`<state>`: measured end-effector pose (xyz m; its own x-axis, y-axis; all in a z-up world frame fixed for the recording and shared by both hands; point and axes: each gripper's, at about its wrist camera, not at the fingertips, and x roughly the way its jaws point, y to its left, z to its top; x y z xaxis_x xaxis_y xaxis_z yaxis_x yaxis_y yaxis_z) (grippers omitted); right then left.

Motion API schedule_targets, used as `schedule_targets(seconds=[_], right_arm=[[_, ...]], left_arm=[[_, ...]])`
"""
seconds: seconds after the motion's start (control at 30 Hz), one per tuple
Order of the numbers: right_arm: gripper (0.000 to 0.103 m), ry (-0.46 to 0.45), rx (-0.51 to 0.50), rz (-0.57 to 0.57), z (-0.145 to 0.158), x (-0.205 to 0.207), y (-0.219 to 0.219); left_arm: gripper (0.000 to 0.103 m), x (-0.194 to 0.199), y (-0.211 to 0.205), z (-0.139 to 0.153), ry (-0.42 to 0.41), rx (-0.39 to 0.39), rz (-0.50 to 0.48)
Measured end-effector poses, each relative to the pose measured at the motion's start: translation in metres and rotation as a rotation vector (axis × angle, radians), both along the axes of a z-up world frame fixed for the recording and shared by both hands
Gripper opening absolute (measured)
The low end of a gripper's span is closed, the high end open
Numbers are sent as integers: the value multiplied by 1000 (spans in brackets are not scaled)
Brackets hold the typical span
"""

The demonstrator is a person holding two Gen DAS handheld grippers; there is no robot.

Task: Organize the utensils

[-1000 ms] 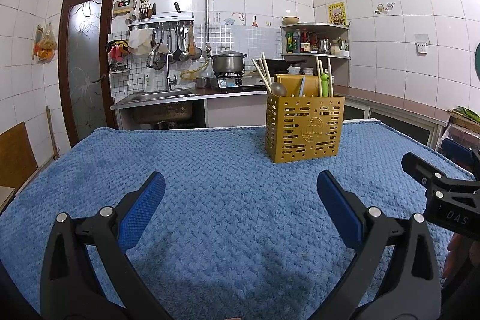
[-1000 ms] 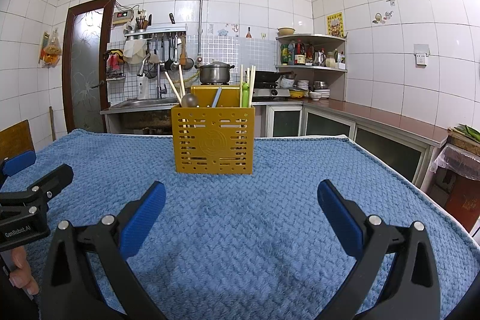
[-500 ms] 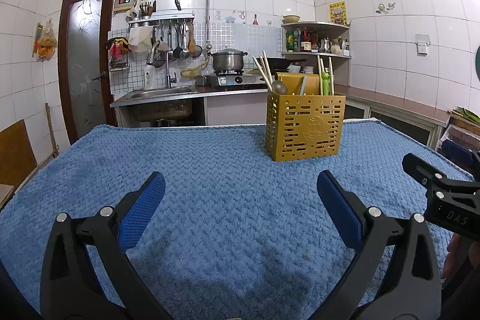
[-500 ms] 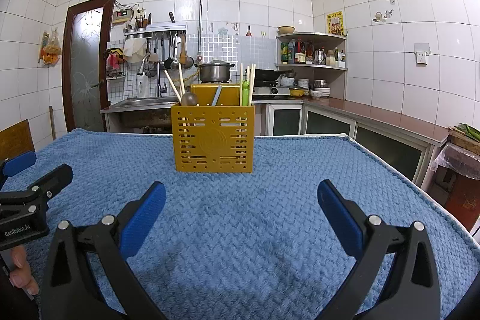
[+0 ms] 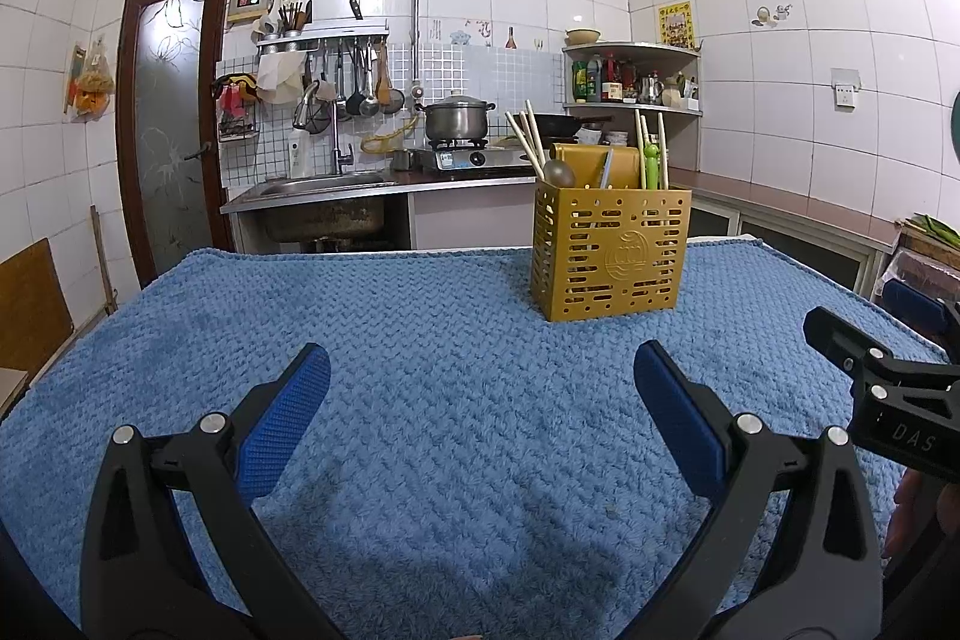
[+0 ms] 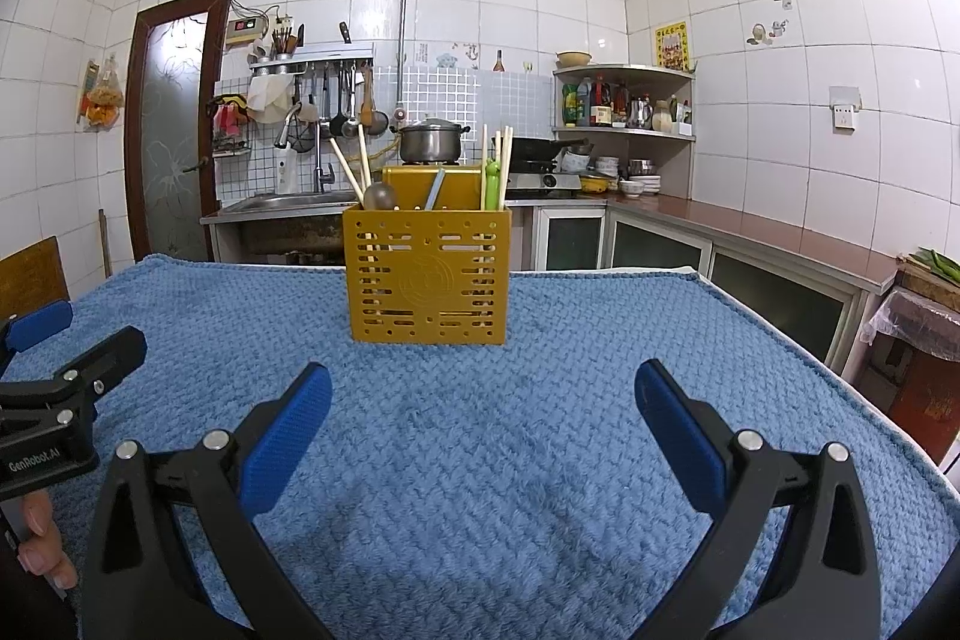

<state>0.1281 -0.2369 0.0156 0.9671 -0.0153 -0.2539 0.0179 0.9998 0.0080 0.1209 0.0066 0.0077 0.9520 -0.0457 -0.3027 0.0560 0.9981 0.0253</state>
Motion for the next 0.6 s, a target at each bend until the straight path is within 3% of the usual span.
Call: schedule_targets(seconds=[0.6], right_arm=[[99, -1, -4, 1, -1, 0, 0]], left_arm=[[98, 4, 4, 0, 20, -31, 9]])
